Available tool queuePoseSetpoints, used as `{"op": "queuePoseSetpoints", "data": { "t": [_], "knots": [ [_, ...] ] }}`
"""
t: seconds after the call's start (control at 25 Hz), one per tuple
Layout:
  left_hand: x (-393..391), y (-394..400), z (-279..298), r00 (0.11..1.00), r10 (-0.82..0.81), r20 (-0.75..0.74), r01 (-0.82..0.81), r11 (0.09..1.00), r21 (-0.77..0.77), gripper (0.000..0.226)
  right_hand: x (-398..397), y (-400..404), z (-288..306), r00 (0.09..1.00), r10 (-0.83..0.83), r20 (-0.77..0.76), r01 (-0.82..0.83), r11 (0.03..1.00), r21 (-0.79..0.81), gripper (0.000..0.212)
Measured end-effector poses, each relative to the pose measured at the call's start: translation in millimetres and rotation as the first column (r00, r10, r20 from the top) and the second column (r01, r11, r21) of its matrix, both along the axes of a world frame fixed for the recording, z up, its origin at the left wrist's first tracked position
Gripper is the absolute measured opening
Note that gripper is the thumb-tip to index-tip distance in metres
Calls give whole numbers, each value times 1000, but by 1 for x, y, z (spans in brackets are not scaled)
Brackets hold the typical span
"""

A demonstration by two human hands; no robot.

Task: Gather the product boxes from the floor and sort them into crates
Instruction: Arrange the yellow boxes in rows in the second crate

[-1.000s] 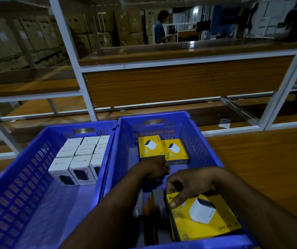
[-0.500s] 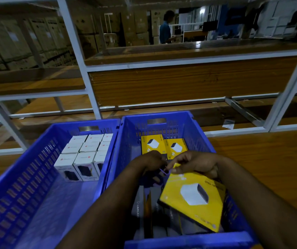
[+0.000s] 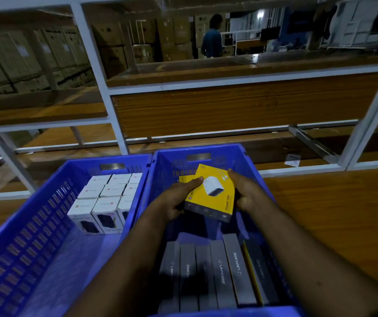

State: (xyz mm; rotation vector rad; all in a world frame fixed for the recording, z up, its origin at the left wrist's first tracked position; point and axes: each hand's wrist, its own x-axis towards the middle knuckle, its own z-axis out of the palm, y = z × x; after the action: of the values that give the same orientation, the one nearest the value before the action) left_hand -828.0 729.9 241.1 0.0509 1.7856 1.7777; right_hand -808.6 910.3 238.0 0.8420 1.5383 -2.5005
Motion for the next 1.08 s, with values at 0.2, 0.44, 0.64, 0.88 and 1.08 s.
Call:
{"op": "queuePoseSetpoints", "data": {
  "t": [0.2, 0.44, 0.64, 0.88, 1.08],
  "knots": [
    [-6, -3, 1, 984, 68, 164, -85, 991, 104, 25, -2, -5, -7, 999, 44, 13, -43, 999, -16, 42],
    [-8, -3, 3, 975, 91, 204, -108, 991, 74, 26, -2, -5, -5, 995, 100, 15, -100, 995, 8, 43],
    [-11, -8, 7, 974, 117, 195, -160, 961, 224, 49, -1, -7, 2, 993, 83, -85, -81, 996, 22, 19],
    [-11, -10, 9, 955, 158, 249, -235, 918, 321, 55, 0, -4, 8, 981, 1, -193, -12, 998, -57, 10],
    [-10, -10, 12, 960, 143, 243, -215, 928, 303, 56, -3, -3, 6, 971, -50, -232, 20, 991, -130, 32]
  ]
}}
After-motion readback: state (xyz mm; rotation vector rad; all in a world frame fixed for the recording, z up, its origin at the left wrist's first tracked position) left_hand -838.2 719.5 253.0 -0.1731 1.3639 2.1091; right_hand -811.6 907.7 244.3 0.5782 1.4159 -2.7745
